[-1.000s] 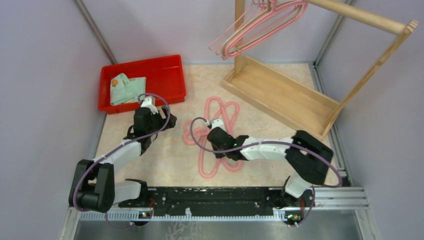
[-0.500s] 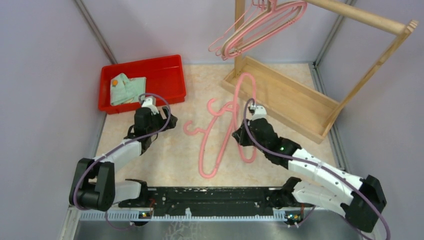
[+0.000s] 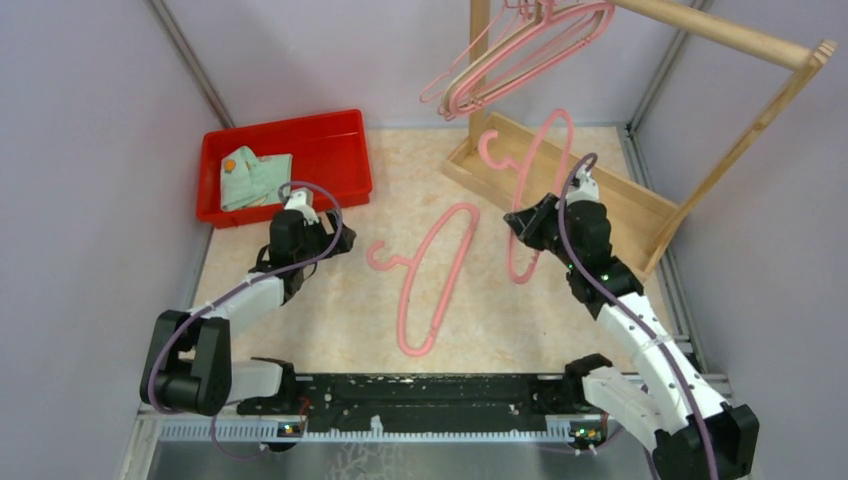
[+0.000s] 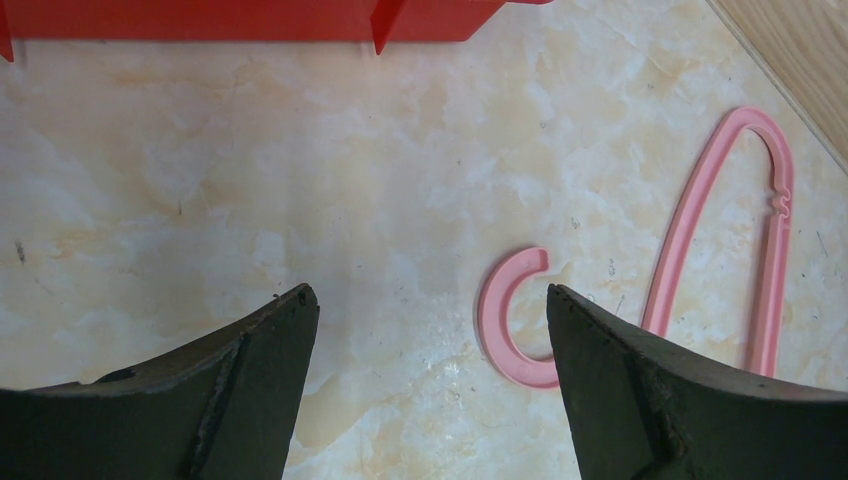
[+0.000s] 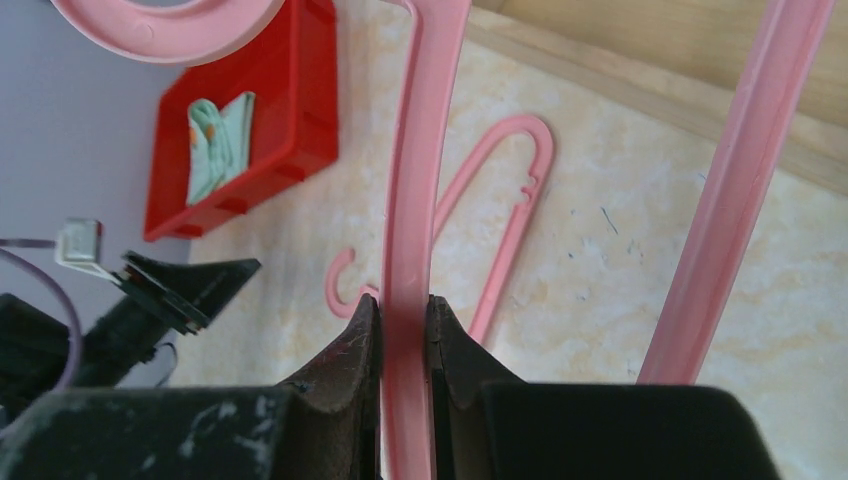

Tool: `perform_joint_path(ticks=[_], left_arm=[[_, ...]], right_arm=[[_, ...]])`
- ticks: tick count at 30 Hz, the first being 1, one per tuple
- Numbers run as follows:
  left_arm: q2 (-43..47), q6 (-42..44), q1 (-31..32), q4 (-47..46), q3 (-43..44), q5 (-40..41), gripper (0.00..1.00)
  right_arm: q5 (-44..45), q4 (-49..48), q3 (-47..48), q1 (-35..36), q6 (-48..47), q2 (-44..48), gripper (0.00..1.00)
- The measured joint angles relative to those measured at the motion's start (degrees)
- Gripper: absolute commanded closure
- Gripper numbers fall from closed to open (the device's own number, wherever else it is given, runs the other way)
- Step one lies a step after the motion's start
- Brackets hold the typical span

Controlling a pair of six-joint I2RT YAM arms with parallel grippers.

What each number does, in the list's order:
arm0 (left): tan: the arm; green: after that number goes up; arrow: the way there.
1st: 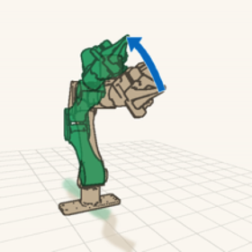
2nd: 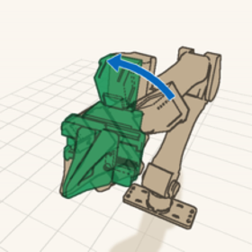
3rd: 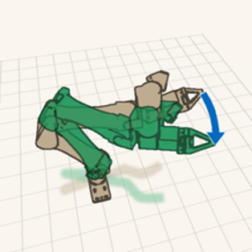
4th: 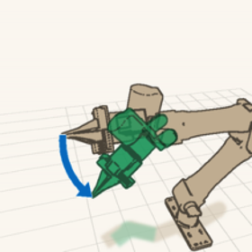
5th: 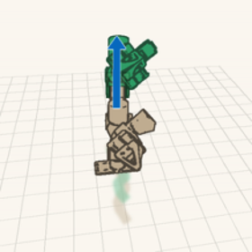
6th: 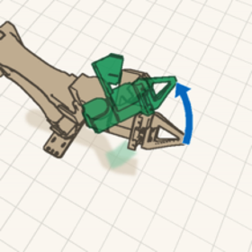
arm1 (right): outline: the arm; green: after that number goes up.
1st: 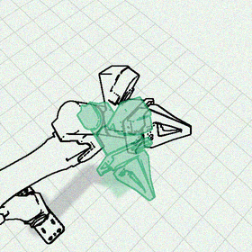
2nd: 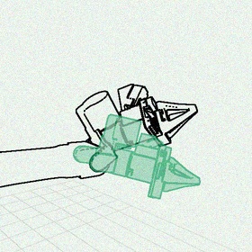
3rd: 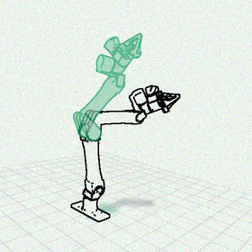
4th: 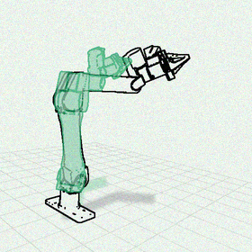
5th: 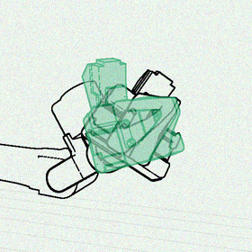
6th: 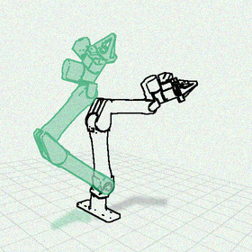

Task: Organize the hangers

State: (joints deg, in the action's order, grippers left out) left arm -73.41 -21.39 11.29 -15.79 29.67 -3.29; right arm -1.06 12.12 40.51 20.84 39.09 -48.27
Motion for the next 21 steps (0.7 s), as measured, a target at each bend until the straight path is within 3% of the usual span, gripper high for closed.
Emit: perform_joint_path(ticks=[12, 21], left_arm=[[-1.0, 0.0, 0.0, 0.0, 0.5, 0.0, 0.11], [-2.2, 0.2, 0.0, 0.0, 0.5, -0.1, 0.11]], right_arm=[[-13.7, -8.1, 13.0, -11.1, 4.3, -4.0, 1.0], [-21.0, -23.0, 15.1, -20.2, 14.2, -10.7, 1.0]])
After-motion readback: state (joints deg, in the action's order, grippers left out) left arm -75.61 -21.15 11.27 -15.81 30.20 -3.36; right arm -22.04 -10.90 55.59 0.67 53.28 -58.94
